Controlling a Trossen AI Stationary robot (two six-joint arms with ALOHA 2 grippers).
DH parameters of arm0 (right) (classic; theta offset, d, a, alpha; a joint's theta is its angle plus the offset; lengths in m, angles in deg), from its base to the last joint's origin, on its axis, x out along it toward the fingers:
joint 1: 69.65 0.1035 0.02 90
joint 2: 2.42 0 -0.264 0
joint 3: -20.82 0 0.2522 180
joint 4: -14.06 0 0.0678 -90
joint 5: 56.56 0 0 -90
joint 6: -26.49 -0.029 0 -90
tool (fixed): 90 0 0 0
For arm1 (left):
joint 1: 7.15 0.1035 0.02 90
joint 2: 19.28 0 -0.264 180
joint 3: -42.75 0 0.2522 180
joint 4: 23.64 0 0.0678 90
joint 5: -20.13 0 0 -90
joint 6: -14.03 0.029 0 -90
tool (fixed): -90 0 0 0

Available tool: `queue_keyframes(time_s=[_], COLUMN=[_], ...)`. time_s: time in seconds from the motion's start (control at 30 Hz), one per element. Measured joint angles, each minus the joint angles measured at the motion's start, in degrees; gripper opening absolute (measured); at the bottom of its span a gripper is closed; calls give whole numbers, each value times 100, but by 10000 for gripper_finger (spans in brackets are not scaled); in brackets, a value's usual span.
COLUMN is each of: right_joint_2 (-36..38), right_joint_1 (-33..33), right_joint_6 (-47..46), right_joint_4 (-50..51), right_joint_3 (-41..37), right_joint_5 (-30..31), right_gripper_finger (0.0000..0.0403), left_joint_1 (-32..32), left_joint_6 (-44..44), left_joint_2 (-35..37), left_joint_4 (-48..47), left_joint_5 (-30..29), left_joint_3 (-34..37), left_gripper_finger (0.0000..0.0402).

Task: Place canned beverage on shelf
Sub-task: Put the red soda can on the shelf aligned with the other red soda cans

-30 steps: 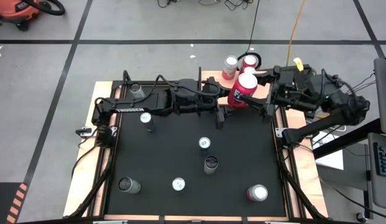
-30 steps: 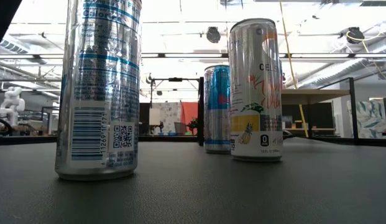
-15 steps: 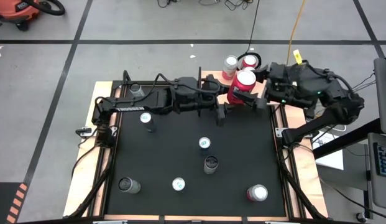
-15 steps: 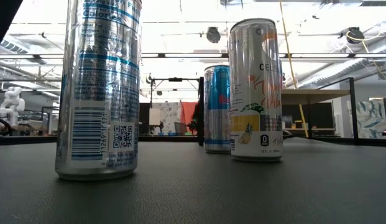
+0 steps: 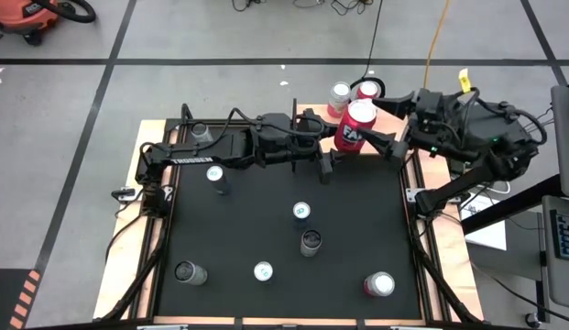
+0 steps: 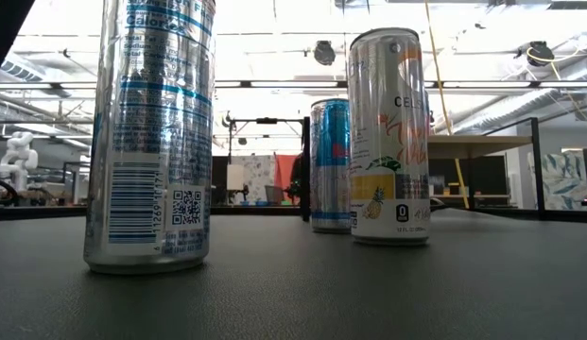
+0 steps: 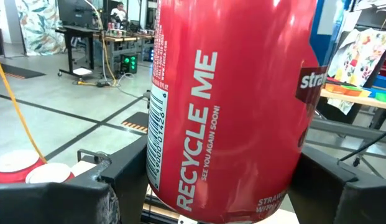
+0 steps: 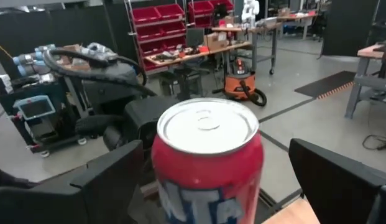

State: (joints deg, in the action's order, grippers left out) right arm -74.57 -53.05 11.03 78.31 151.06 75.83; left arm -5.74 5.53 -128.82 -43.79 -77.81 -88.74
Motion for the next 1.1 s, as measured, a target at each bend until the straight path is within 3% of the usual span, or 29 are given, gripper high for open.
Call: queue_keyframes(time_s=[0.8, 1.1], right_joint_2=[-326, -331], right_joint_1=[234, 227], right_joint_6=[-487, -490], right_joint_4=[82, 82], right_joint_3=[-98, -98], right_joint_5=[872, 876], right_gripper_finger=[373, 298], left_joint_1=[2, 2], left_joint_6=[-4, -9], left_joint_2=[0, 0], left_joint_4=[-13, -15], left_joint_5=[-5, -7], left_joint_3=[-2, -2], left_gripper_finger=[291, 291])
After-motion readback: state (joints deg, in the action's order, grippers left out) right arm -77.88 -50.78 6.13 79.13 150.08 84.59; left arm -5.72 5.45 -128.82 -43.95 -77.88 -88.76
